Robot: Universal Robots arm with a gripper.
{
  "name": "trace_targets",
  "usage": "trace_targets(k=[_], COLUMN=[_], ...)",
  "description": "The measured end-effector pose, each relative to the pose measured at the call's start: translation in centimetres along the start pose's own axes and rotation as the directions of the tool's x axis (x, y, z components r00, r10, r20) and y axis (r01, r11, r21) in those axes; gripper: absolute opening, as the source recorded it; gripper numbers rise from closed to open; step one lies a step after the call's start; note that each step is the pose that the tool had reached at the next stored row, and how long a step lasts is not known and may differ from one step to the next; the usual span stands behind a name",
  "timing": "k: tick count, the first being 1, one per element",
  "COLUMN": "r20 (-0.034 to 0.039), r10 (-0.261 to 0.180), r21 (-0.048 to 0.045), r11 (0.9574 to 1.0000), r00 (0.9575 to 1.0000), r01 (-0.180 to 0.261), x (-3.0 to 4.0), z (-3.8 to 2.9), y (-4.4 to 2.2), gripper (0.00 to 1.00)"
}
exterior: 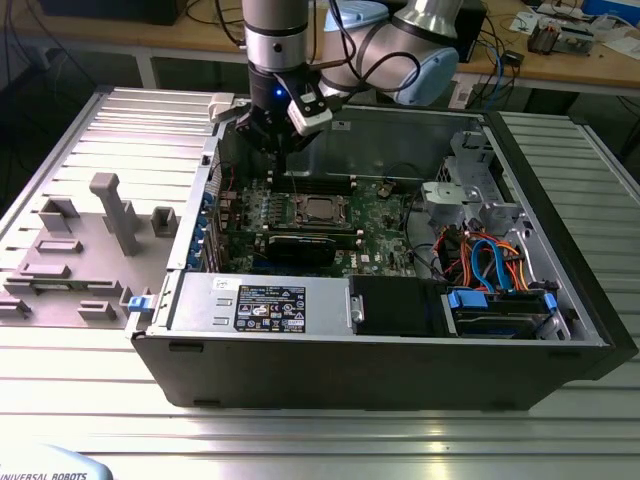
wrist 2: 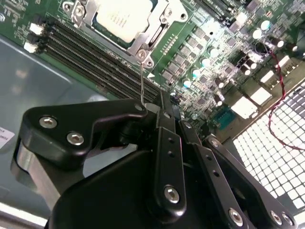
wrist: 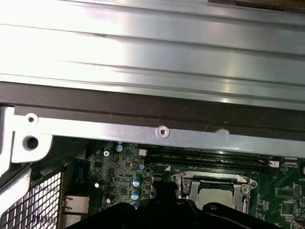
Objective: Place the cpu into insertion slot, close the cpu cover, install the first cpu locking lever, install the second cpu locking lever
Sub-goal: 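Install the first cpu locking lever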
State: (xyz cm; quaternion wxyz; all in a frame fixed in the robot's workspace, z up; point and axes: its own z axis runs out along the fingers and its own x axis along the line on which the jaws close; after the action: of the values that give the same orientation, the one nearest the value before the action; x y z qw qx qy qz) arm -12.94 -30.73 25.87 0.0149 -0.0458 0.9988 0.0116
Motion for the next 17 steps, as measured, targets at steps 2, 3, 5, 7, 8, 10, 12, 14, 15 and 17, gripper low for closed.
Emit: trace_targets(k=[2,3,5,7,8,10,12,14,15,17], r20=[0.0001,0.0001,0.0002,0.0002,0.0003,0.0002,0.0002,0.0004,0.0003,0.0003], r10=[0.0,0.001,0.004,0.006,0.006,0.007,0.009,0.01,0.01,0.01], r21=[-0.0001,0.0,0.0002,0.0003,0.0003,0.0004,0.0005,0.0004,0.0004,0.0004], r11=[1.0,1.0,1.0,1.0,1.0,1.0,1.0,1.0,1.0,1.0], r00=[1.0,1.0,1.0,1.0,1.0,1.0,1.0,1.0,1.0,1.0], r01=[0.0,-0.001,-0.004,-0.006,-0.006,-0.007,-0.009,-0.01,-0.01,-0.01], x=[-0.07,-0.2,-0.6,-0.94,-1.08,-1.31,-1.53,-1.56,-1.58,-1.6], z=[0.01,0.01,0.02,0.03,0.04,0.04,0.05,0.05,0.05,0.05], y=[0.05,0.08,0.09,0.06,0.04,0.02,0.0,0.0,0.0,0.0], gripper=[0.11,0.11,0.11,0.11,0.11,0.11,0.11,0.11,0.11,0.11])
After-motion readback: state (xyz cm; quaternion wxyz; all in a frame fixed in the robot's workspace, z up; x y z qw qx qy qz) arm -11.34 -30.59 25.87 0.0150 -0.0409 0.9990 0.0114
